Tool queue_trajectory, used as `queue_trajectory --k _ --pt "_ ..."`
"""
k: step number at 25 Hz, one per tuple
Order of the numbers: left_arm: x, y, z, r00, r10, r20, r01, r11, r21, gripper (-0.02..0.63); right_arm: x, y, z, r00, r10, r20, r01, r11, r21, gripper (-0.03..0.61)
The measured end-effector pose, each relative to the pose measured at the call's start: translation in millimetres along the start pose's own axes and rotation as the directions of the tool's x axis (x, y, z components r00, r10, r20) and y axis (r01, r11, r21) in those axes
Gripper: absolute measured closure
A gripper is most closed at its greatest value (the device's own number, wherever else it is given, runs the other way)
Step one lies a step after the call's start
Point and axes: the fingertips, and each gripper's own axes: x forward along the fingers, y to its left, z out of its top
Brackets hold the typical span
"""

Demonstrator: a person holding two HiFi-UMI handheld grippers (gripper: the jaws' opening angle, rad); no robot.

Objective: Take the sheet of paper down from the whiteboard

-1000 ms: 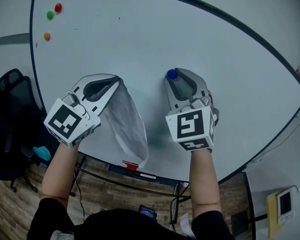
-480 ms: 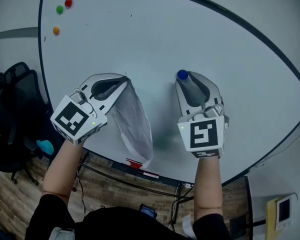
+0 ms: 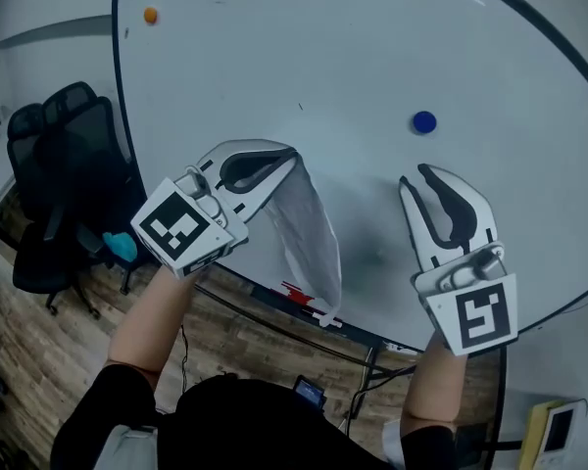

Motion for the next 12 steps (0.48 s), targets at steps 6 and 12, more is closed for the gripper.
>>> queue_trajectory --k 6,12 --pt "-19 -39 -35 0.998 -0.043 -0.038 0.039 0.995 -0.096 0.603 -31 43 -25 0.994 0.081 0.067 -0.092 0.980 0.178 0.529" --pt "-36 -68 -87 0.990 -0.094 -0.106 0.073 0.979 -0.193 0.603 -48 82 -80 0.992 0.104 0.072 -0.123 0.926 0.357 0.546"
